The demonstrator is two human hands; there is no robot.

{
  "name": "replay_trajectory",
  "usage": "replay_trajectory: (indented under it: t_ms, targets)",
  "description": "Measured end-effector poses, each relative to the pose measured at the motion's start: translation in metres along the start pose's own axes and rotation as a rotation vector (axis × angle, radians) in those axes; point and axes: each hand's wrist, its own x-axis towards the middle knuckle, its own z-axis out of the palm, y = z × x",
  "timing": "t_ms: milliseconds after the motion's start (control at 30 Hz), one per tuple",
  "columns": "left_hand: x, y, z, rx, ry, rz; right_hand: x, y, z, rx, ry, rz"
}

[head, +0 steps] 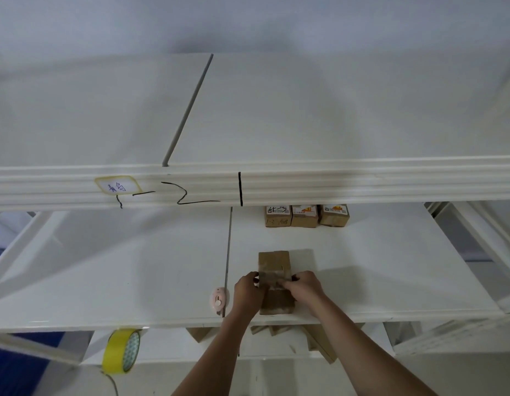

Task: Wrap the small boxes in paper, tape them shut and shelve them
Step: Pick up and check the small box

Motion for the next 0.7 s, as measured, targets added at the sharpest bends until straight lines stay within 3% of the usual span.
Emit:
replay_trajectory:
  t_ms: [700]
  targets:
    - [-0.002,0.044,0.045,0.057,-0.066,0.005,0.000,0.027,-0.059,-0.002,0.061,0.033]
